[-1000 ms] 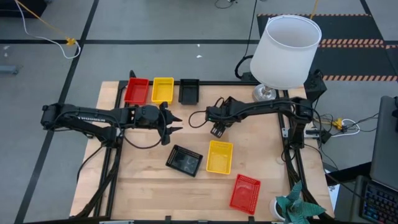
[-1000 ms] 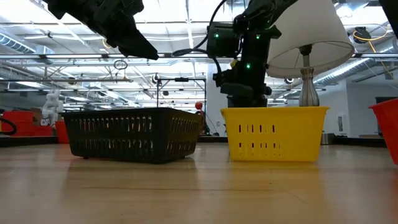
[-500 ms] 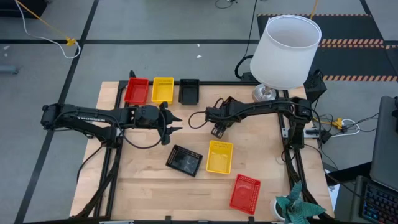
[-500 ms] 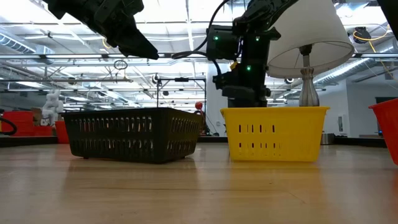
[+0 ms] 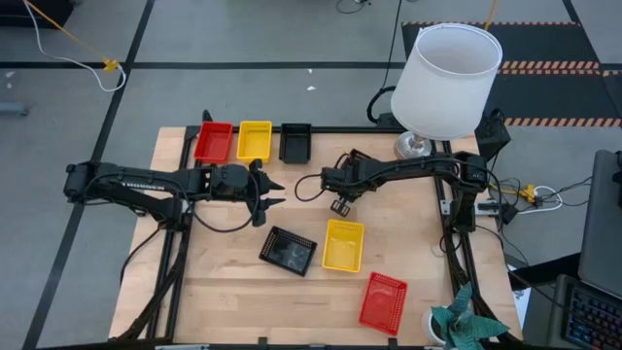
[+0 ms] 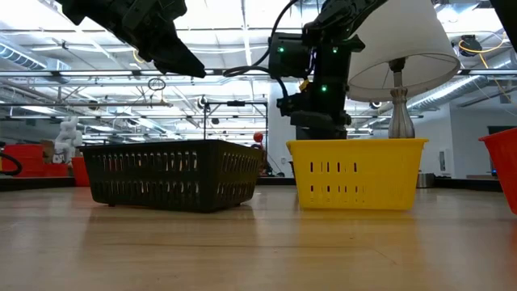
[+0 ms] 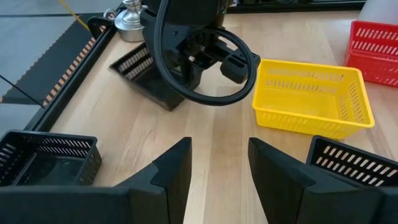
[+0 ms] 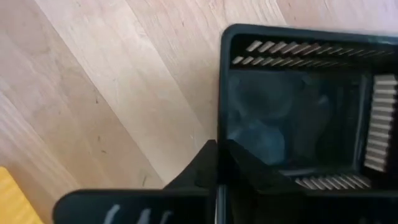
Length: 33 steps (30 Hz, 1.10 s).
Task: Stack baskets by color
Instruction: Stack the top right black bin on top of the top left black bin
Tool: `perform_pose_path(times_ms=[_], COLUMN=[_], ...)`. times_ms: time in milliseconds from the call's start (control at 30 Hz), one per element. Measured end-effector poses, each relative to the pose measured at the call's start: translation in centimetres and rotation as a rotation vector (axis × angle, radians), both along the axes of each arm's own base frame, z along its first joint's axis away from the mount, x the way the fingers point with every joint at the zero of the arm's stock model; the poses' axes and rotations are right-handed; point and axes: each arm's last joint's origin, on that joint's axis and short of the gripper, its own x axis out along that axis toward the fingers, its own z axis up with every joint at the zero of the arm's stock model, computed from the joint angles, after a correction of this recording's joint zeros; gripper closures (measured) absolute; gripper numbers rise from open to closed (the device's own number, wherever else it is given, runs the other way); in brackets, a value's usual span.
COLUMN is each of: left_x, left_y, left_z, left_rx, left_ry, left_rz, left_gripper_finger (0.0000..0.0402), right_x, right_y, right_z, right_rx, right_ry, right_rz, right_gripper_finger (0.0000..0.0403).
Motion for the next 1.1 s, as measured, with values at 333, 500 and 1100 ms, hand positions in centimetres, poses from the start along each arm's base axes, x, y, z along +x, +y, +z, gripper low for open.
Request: perform_pose_path(times_ms=[333, 500, 1100], left_x=[0.0, 0.0, -3.1], left_y=[0.0, 0.0, 0.1], left_z=[0.0, 0.0, 1.2], left_rx=[0.000, 0.004, 0.056], left_ry=[0.000, 0.002, 0.059], left_rz=[0.000, -0.002, 0.064], left_gripper_finger=[0.0240, 0.0240, 0.0241], right_x=[-0.1, 1.0, 4.3], right_y=[0.1, 0.8, 2.6], right_z=[0.5, 2.2, 7.9], right_rx=[-0.008, -0.084, -0.378], right_ry=[0.026, 0.008, -0.091], right_rz=[0.059, 0.159, 0.468], right_gripper_finger=[0.0394, 0.0395, 0.0396])
